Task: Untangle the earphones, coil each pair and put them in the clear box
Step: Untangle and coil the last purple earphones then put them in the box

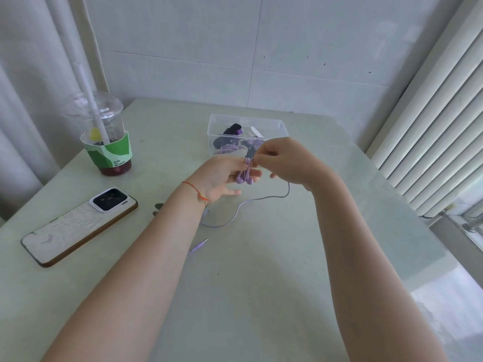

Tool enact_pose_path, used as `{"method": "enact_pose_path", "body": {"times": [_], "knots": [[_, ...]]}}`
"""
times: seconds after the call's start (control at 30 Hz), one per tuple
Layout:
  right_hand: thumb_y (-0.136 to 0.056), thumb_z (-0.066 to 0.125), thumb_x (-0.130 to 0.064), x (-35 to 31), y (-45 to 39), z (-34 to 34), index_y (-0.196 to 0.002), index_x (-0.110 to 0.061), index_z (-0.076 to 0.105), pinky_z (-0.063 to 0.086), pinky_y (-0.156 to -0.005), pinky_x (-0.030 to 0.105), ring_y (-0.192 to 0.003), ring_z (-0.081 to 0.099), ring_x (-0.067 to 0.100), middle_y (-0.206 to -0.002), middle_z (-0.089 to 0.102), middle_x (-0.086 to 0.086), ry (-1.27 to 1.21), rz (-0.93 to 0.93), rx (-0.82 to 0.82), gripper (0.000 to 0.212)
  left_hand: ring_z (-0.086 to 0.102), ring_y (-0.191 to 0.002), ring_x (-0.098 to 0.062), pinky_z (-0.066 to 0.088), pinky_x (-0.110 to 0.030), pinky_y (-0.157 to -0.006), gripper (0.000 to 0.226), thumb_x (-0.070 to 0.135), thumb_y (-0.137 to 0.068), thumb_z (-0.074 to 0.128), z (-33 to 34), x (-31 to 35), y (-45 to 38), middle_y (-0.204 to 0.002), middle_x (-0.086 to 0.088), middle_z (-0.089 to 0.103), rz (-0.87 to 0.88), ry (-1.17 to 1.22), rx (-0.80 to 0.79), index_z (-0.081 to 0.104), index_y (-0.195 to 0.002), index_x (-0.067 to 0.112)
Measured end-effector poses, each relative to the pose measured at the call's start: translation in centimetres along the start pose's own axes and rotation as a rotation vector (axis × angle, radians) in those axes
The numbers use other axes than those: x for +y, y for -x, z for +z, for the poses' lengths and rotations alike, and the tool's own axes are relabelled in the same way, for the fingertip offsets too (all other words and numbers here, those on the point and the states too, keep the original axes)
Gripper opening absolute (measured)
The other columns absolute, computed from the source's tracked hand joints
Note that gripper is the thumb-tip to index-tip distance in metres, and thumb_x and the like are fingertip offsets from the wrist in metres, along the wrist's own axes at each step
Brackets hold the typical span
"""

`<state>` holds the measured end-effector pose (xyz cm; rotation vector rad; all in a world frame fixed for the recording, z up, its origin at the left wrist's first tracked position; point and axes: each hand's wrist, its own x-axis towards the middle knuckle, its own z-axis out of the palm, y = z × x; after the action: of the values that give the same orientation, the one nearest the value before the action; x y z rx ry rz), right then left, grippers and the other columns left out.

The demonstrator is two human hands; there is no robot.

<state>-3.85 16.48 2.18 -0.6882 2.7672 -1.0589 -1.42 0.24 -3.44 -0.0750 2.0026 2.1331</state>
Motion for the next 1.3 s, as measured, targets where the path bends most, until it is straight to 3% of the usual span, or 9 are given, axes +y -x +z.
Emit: {"method": "enact_pose_path", "body": {"times": [0.07, 0.23, 0.43, 0.57, 0.8, 0.93, 1.07, 1.17, 1.3], "knots": [[-0.092, 0.056, -0.019, 0.3, -0.2, -0.1, -0.084, -0.009, 0.066, 0.037, -0.045, 0.014, -0.053, 0.056, 0.016, -0.059, 0.052, -0.01, -0.018, -0.003, 0.082, 0.016, 0.065, -0.098, -0.026, 0.042, -0.051, -0.101, 0.029, 0.026, -0.097, 0.049, 0.0, 0.3, 0.2, -0.091, -0.006, 0.072, -0.058, 0.084, -0.059, 0.074, -0.089, 0.014], [-0.091, 0.063, -0.022, 1.5, -1.2, 0.5, -0.087, -0.014, 0.066, 0.034, -0.051, 0.024, -0.052, 0.039, 0.012, -0.064, 0.046, -0.005, -0.125, 0.001, 0.196, 0.009, 0.068, -0.091, -0.031, 0.047, -0.057, -0.096, 0.035, 0.022, -0.097, 0.044, -0.1, 0.8, 0.6, -0.078, -0.006, 0.067, -0.03, 0.375, -0.149, 0.074, -0.091, 0.005], [-0.096, 0.055, -0.026, 1.6, -0.6, 1.6, -0.087, -0.027, 0.069, 0.036, -0.044, 0.022, -0.052, 0.039, 0.018, -0.066, 0.051, 0.003, -0.077, 0.088, -0.149, 0.017, 0.06, -0.12, -0.026, 0.058, -0.03, -0.071, 0.045, 0.025, -0.093, 0.043, -1.1, 1.3, 0.9, -0.131, -0.011, 0.063, 0.055, 0.767, -0.196, 0.059, -0.129, 0.003], [-0.096, 0.056, -0.025, 0.9, -0.1, 1.2, -0.084, -0.017, 0.07, 0.039, -0.045, 0.023, -0.043, 0.039, 0.015, -0.061, 0.052, 0.001, -0.004, 0.052, -0.222, 0.02, 0.062, -0.118, -0.022, 0.055, -0.04, -0.084, 0.045, 0.031, -0.095, 0.044, -0.9, 1.2, 0.7, -0.13, -0.009, 0.064, 0.049, 0.547, -0.052, 0.059, -0.131, 0.008], [-0.088, 0.057, -0.02, 0.1, -0.1, 0.3, -0.076, -0.011, 0.071, 0.035, -0.051, 0.026, -0.049, 0.039, 0.016, -0.054, 0.044, -0.004, -0.006, 0.017, -0.04, 0.02, 0.064, -0.1, -0.014, 0.054, -0.031, -0.059, 0.043, 0.045, -0.096, 0.046, 0.3, 1.1, 0.8, -0.087, 0.002, 0.071, 0.003, 0.053, 0.015, 0.067, -0.119, 0.014], [-0.089, 0.065, -0.024, 0.7, -0.5, 0.1, -0.076, -0.009, 0.067, 0.03, -0.048, 0.022, -0.047, 0.035, 0.009, -0.058, 0.045, -0.004, 0.005, -0.025, 0.094, 0.02, 0.068, -0.098, -0.014, 0.052, -0.027, -0.063, 0.057, 0.056, -0.096, 0.04, 0.3, 1.4, 1.4, -0.105, -0.006, 0.074, -0.042, -0.046, -0.073, 0.067, -0.119, 0.011], [-0.084, 0.075, -0.027, 1.6, -0.9, 0.1, -0.072, -0.016, 0.064, 0.031, -0.047, 0.013, -0.045, 0.037, 0.002, -0.057, 0.048, -0.008, -0.131, -0.037, 0.206, 0.019, 0.067, -0.096, -0.022, 0.049, -0.026, -0.057, 0.063, 0.059, -0.091, 0.04, 0.1, 1.7, 1.8, -0.104, -0.014, 0.073, -0.055, 0.065, -0.174, 0.071, -0.113, 0.008], [-0.089, 0.066, -0.016, 2.0, -1.1, 0.6, -0.08, -0.011, 0.069, 0.033, -0.049, 0.023, -0.05, 0.038, 0.011, -0.06, 0.051, -0.004, -0.314, 0.007, 0.177, 0.01, 0.065, -0.107, -0.026, 0.05, -0.025, -0.053, 0.064, 0.061, -0.084, 0.044, -0.3, 1.8, 1.8, -0.106, -0.011, 0.072, -0.035, 0.325, -0.232, 0.075, -0.108, 0.01], [-0.095, 0.054, -0.013, 2.2, -0.9, 1.8, -0.079, -0.024, 0.068, 0.031, -0.046, 0.022, -0.048, 0.038, 0.013, -0.062, 0.052, -0.003, -0.328, 0.072, -0.012, 0.024, 0.051, -0.132, -0.02, 0.054, -0.029, -0.067, 0.067, 0.06, -0.09, 0.04, -1.0, 1.7, 1.5, -0.137, -0.005, 0.059, 0.028, 0.618, -0.263, 0.058, -0.134, 0.013]]}}
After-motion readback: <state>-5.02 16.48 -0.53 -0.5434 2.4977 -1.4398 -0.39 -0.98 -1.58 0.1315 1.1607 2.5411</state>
